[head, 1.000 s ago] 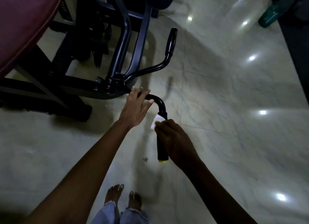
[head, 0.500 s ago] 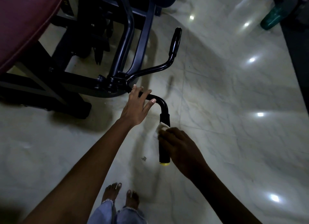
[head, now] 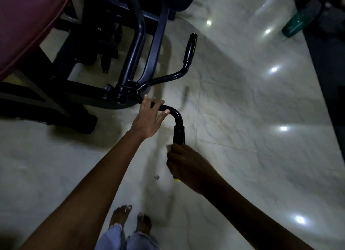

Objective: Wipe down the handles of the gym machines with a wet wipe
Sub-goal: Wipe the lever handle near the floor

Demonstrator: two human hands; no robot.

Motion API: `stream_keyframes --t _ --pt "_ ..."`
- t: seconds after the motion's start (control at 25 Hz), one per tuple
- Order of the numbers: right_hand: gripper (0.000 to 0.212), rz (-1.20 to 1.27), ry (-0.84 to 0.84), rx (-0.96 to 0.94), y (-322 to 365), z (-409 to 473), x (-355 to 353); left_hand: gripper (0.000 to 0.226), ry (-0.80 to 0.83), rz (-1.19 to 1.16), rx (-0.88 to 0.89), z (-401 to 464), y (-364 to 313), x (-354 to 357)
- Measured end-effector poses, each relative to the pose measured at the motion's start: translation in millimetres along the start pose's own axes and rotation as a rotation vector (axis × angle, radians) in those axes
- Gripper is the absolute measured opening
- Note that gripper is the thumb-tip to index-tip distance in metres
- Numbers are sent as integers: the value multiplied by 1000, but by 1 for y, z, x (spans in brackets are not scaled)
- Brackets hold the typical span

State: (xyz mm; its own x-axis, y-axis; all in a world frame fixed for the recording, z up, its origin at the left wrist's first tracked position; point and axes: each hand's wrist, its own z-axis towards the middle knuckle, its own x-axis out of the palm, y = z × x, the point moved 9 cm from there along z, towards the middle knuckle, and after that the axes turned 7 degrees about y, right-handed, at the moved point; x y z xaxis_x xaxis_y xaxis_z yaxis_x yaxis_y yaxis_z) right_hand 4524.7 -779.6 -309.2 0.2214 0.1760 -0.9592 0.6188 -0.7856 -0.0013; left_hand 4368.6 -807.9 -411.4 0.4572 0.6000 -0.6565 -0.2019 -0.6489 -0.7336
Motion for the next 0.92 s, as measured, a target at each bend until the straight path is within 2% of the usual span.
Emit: stream_keyframes --t 0.08,0.24,0.32,0.4,0.48,0.6,0.72,0.8,0.92 --pt "37 3 -7 -84 15 -8 4 49 -2 -4 2 -1 -1 -1" --pt "33 10 35 -198 19 -18 10 49 -20 -13 -11 -2 -2 -2" --pt "23 -7 36 -186 7 -6 8 49 -16 -1 -14 -2 -2 -1" --pt "4 -45 33 -145 -12 9 3 50 -4 25 -12 -2 -2 0" --pt "4 -67 -7 -103 -31 18 -4 51 19 42 -20 -1 -1 0" --pt "18 -19 -102 -26 -50 21 -14 53 51 34 -25 -5 -2 -5" --pt "43 212 -300 137 -79 5 -30 54 62 47 17 -12 -19 -25" --pt "46 298 -432 315 -114 -13 -54 55 73 71 54 -14 -45 -48" --pt "49 351 -509 525 -165 -44 -110 59 132 127 153 -12 -111 -94"
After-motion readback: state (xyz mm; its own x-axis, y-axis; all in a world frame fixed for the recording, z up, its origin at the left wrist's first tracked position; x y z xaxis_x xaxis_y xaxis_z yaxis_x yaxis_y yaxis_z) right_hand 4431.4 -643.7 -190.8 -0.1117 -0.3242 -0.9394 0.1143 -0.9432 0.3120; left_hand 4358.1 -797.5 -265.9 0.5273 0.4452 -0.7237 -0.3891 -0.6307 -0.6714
